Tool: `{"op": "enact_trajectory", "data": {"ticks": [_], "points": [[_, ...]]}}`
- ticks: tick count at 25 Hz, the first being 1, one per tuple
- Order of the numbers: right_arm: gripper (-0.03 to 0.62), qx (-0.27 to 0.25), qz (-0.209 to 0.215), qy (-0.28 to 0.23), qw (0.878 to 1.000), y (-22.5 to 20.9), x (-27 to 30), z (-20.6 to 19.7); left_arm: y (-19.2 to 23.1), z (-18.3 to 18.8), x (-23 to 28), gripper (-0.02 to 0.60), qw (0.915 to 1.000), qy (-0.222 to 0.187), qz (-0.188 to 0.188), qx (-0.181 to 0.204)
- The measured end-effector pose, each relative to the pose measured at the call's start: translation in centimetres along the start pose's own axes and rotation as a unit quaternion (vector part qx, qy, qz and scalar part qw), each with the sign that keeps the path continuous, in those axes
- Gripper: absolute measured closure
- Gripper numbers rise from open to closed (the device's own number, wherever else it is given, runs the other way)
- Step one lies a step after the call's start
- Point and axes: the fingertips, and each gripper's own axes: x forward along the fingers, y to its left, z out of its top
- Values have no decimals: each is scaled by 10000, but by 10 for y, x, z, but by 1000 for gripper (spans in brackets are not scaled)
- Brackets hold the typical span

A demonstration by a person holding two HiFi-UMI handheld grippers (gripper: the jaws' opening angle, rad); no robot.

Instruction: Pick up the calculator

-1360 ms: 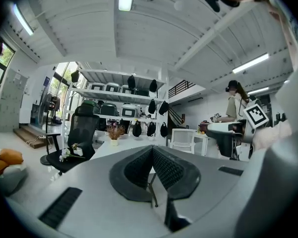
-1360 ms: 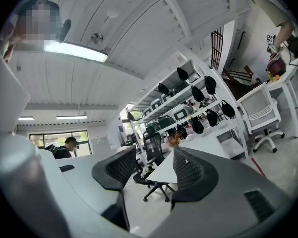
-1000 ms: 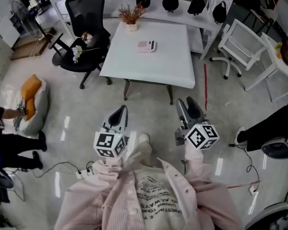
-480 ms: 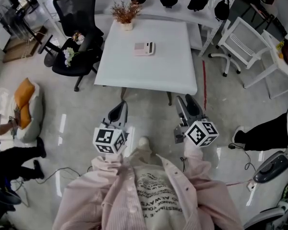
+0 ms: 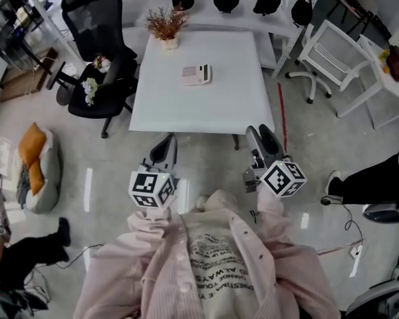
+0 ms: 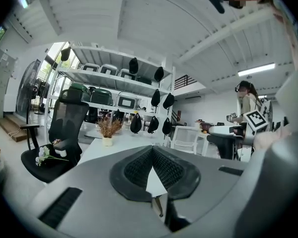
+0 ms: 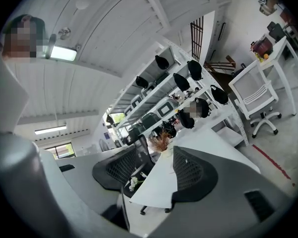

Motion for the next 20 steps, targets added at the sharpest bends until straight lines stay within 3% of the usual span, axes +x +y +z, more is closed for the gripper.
{"op": "enact_trajectory", "data": {"ticks": [10, 20], "points": [[391, 199, 33, 116, 9997, -7, 43, -1, 33, 4, 20, 580, 9996, 62, 229, -184], [391, 309, 38, 327, 9990, -41, 121, -7, 73, -1, 82, 580, 9987, 200, 362, -305]]}}
